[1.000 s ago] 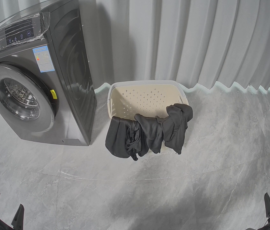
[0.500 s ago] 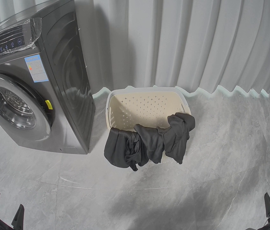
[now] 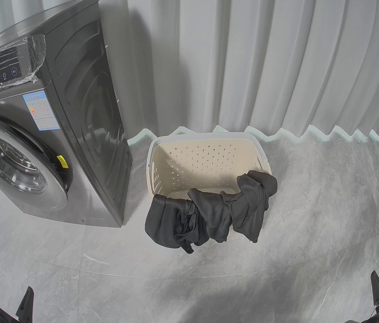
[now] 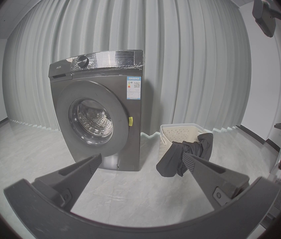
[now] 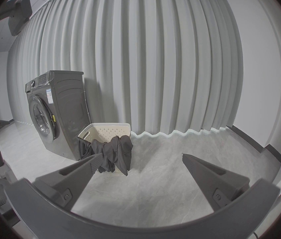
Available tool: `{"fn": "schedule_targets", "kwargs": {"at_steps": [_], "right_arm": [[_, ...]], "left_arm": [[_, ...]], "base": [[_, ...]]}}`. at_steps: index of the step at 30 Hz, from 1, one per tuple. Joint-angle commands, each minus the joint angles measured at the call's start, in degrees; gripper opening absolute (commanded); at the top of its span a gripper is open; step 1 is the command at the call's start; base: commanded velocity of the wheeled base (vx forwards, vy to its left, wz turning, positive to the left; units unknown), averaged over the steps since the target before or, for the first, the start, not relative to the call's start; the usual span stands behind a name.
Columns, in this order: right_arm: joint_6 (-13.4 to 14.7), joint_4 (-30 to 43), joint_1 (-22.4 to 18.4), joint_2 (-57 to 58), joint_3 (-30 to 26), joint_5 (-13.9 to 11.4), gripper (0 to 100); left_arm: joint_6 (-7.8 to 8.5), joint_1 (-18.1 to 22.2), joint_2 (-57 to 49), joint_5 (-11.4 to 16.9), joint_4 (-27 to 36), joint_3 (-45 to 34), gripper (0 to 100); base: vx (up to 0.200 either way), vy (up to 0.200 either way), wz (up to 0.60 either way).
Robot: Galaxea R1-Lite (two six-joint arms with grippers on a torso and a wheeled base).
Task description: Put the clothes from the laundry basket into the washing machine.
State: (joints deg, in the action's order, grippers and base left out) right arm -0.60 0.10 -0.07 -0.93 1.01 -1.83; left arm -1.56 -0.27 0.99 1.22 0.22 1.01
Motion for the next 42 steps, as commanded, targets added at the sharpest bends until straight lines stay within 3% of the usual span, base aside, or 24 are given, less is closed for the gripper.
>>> {"fn": "schedule_targets", "kwargs": {"at_steps": [1, 16, 27, 42], "right_arm": [[0.0, 0.0, 0.0, 0.9, -1.0, 0.0, 100], [0.0, 0.0, 0.0, 0.9, -1.0, 0.0, 100], [0.0, 0.0, 0.0, 0.9, -1.0, 0.0, 100], [0.0, 0.0, 0.0, 0.9, -1.0, 0.0, 100]], "left_arm": [[-0.02, 0.0, -0.9, 0.0, 0.0, -0.8, 100], [-0.11, 0.0, -0.9, 0.0, 0.0, -0.8, 100], [-0.11, 0.0, -0.9, 0.0, 0.0, -0.8, 100], [-0.11, 0.0, -0.9, 0.0, 0.0, -0.8, 100]], "base": [[0.0, 0.0, 0.0], [0.0, -0.2, 0.0], [0.0, 0.0, 0.0], [0.173, 0.0, 0.0]]}}
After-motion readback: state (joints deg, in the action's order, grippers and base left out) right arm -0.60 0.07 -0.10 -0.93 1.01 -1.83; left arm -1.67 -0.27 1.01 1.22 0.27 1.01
